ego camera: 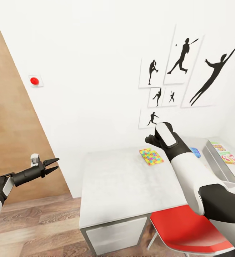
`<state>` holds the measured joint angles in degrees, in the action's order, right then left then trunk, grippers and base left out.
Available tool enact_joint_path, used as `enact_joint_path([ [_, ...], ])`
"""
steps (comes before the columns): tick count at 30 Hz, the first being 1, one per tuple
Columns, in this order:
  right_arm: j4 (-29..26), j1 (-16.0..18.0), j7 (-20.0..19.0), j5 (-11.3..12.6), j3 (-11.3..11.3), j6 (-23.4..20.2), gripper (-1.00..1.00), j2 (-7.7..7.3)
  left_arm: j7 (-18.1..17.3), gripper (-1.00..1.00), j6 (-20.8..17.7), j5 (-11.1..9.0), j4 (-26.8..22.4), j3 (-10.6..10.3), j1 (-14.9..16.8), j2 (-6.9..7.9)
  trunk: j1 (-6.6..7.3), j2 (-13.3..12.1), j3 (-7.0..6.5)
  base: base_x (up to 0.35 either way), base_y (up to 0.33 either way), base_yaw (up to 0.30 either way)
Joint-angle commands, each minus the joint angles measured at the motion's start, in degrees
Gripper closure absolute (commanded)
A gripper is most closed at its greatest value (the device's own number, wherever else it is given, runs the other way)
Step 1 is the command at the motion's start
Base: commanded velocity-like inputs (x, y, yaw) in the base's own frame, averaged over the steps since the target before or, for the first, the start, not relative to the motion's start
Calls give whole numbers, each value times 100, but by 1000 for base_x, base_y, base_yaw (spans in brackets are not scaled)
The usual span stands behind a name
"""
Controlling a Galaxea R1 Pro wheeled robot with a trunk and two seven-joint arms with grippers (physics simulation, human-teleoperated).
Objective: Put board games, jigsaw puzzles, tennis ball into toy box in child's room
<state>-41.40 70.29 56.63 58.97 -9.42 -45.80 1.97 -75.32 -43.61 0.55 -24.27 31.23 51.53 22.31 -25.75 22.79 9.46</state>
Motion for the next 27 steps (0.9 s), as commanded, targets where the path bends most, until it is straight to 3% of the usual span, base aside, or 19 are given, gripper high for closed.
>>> enact_joint_path([
  [1, -5, 6, 51, 45, -17, -19, -100, -3, -19, -100, -60, 6, 1, 15, 6, 0, -3, 13, 22, 0, 0, 0],
  [9, -25, 11, 50, 22, -13, -17, -100, -8, -18, -100, -60, 6, 1, 15, 6, 4, -3, 13, 98, 0, 0, 0],
  [15, -32, 11, 50, -163, 6, -15, -100, 1, -18, -100, -60, 6, 1, 14, 6, 25, -3, 13, 154, 0, 0, 0],
  [27, -38, 33, -49, -309, 10, 395, -100, 5, 159, -100, -73, 6, 9, 14, 6, 93, -3, 13, 267, 0, 0, 0],
])
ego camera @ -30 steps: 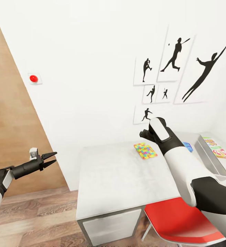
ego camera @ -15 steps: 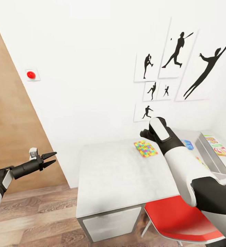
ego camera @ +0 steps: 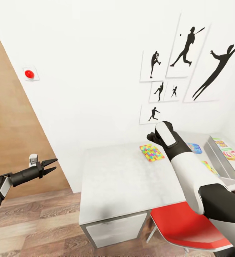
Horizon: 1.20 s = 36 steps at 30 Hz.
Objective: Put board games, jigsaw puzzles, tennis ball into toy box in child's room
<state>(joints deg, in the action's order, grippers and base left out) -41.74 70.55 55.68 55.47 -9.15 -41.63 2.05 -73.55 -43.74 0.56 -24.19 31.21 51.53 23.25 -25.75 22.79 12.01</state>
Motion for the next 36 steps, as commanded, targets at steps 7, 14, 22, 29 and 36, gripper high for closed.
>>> enact_joint_path([
  [7, -46, 19, 12, 28, -17, 8, -100, -8, 118, -100, -64, 5, 2, 16, 6, 18, -3, 13, 78, 0, 0, 0],
  [14, -38, 102, 6, -151, -22, 19, -100, -19, 150, -100, -65, 6, 2, 19, 6, 21, -3, 13, 144, 0, 0, 0],
  [22, -20, 139, -11, -302, -17, 23, -100, -21, 427, -100, -65, 4, 2, 23, 6, 22, -3, 13, 220, 0, 0, 0],
  [29, -19, 142, -13, -323, -8, 23, -100, -24, 880, -100, -61, -2, 2, 54, 6, 21, -3, 13, 285, 0, 0, 0],
  [36, -11, 145, -13, -323, 25, 23, -100, -37, 1291, -100, -57, -3, 7, 81, 6, 21, -3, 13, 351, 0, 0, 0],
])
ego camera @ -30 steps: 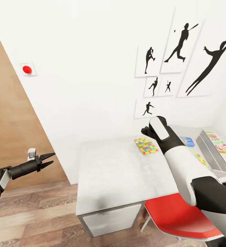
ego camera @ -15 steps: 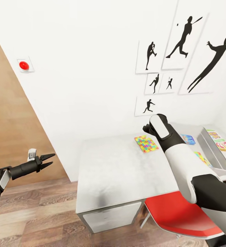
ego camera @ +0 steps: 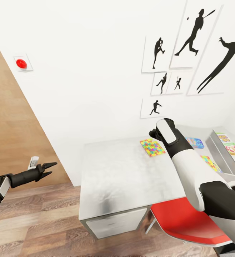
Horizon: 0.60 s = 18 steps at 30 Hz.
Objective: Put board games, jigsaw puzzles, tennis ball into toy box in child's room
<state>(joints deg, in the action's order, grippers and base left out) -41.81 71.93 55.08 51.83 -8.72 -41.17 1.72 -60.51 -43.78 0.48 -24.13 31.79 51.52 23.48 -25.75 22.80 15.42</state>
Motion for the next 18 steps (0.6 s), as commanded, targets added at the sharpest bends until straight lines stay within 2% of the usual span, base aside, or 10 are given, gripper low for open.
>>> enact_joint_path([
  [1, -4, 10, 47, 43, -13, -22, -100, -4, 7, -100, -52, 4, 2, 25, 7, -1, -3, 12, 21, 0, 0, 0],
  [5, -3, 55, 47, 45, -3, -22, -100, -4, 85, -100, -52, 4, 4, 30, 7, 8, -3, 12, 59, 0, 0, 0],
  [10, -36, 124, 52, 39, 1, -17, -100, 2, 327, -100, -52, 0, 10, 36, 7, 171, -3, 12, 106, 0, 0, 0],
  [13, -48, 180, 53, 38, 2, -15, -100, 3, 596, -100, -52, -1, 12, 37, 7, 260, -3, 12, 134, 0, 0, 0],
  [18, -23, 219, 53, 38, -4, -6, -100, 4, 1062, -100, -47, -11, 13, 42, 10, 284, -3, 12, 181, 0, 0, 0],
])
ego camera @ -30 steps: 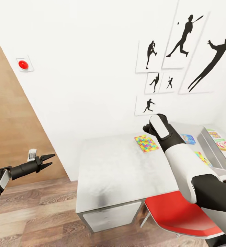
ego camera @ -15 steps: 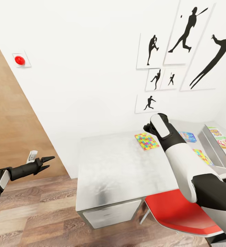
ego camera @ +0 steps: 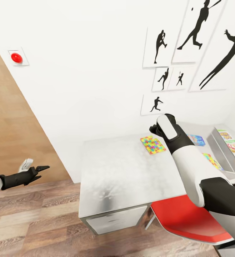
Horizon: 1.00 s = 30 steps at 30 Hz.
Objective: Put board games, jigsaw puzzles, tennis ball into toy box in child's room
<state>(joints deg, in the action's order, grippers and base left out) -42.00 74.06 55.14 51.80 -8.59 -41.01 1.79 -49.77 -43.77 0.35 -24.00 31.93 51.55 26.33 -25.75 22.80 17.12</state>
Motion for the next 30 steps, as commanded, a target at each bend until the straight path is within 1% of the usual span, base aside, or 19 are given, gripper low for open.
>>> enact_joint_path([
  [1, 0, 12, 48, 41, -18, 4, -100, -3, 160, -100, -47, -4, -2, 32, 6, 0, -3, 12, 21, 0, 0, 0],
  [7, 17, 93, 42, 34, -22, 203, -100, -7, 697, -100, -27, -21, -4, 32, 10, 1, -3, 12, 77, 0, 0, 0],
  [10, 30, 177, 41, 34, -53, 241, -100, 9, 912, -100, 95, -8, -3, 14, 10, -7, -3, 12, 105, 0, 0, 0],
  [12, 32, 208, 41, 33, -67, 255, -100, 31, 1093, -100, 241, 5, 20, 0, 9, -15, -3, 12, 124, 0, 0, 0],
  [13, 31, 220, 41, 33, -76, 260, -100, 41, 1249, -100, 342, 9, 47, -7, 7, -18, -3, 12, 134, 0, 0, 0],
  [16, 28, 230, 41, 33, -86, 264, -100, 54, 1557, -100, 508, 13, 112, -18, -5, -22, -3, 12, 162, 0, 0, 0],
  [17, 27, 234, 44, 33, -91, 266, -100, 58, 1798, -100, 649, 15, 180, -22, -26, -29, -3, 12, 171, 0, 0, 0],
  [19, 23, 236, 44, 32, -94, 267, -100, 58, 2048, -100, 818, 16, 261, -24, -52, -33, -3, 12, 190, 0, 0, 0],
  [20, 12, 238, 46, 32, -93, 266, -100, 50, 2296, -100, 998, 20, 343, -28, -70, -40, -3, 12, 200, 0, 0, 0],
  [22, -7, 240, 49, 32, -92, 259, -100, 47, 2537, -100, 1183, 22, 440, -31, -83, -53, -3, 12, 219, 0, 0, 0],
  [23, -23, 248, 54, 32, -91, 248, -100, 46, 2781, -100, 1381, 27, 557, -33, -96, -64, -3, 12, 228, 0, 0, 0],
  [25, -37, 258, 64, 32, -91, 238, -100, 49, 3023, -100, 1601, 35, 710, -35, -108, -83, -3, 12, 247, 0, 0, 0],
  [26, -46, 269, 74, 32, -91, 230, -100, 52, 3256, -100, 1843, 63, 888, -36, -118, -107, -3, 12, 256, 0, 0, 0],
  [30, -56, 283, 90, 32, -91, 222, -100, 61, 3620, -100, 2293, 210, 1200, -37, -153, -142, -3, 12, 294, 0, 0, 0],
])
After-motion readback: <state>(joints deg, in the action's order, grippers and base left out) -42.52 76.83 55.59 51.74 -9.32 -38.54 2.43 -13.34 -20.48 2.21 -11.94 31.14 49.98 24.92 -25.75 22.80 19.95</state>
